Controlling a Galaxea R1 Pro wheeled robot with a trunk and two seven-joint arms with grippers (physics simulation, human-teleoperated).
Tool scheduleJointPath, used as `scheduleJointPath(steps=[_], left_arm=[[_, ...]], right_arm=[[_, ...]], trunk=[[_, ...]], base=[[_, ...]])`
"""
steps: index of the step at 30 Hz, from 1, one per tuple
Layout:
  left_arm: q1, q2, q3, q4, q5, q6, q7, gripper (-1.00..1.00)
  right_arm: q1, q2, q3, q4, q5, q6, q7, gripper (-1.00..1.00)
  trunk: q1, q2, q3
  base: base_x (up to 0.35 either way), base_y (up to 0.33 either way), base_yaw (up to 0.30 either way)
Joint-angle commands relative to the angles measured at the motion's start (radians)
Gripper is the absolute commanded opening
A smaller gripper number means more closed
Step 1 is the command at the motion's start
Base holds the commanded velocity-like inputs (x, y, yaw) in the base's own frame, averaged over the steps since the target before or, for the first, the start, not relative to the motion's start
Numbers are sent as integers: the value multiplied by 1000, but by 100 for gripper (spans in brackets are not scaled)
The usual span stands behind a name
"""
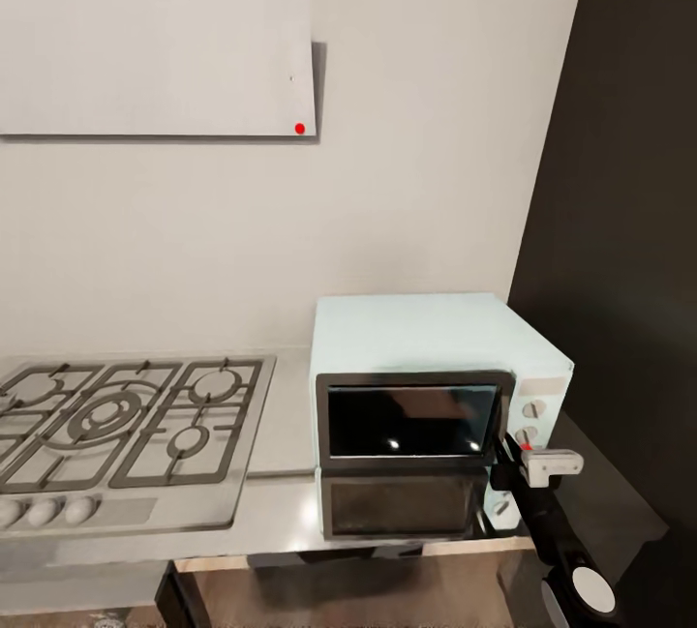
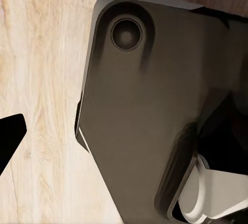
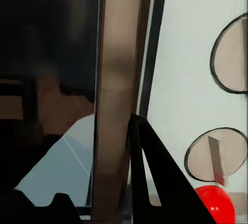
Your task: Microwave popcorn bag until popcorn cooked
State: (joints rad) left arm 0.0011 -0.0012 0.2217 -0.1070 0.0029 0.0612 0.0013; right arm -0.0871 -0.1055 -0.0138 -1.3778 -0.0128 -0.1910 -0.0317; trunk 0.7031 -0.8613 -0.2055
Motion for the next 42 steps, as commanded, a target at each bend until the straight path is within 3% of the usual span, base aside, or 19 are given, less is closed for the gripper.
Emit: scheduleJointPath(steps=[1,42], left_arm=[[0,0,4,-3,0,6,0,100],[0,-1,4,-3,0,6,0,100]], right_arm=[[0,0,17,0,2,-2,3,-100],[-1,0,17,0,2,-32,3,-100]], trunk=[[0,-1,-1],[0,-1,-1]], base=[[-26,0,0],[-129,0,0]])
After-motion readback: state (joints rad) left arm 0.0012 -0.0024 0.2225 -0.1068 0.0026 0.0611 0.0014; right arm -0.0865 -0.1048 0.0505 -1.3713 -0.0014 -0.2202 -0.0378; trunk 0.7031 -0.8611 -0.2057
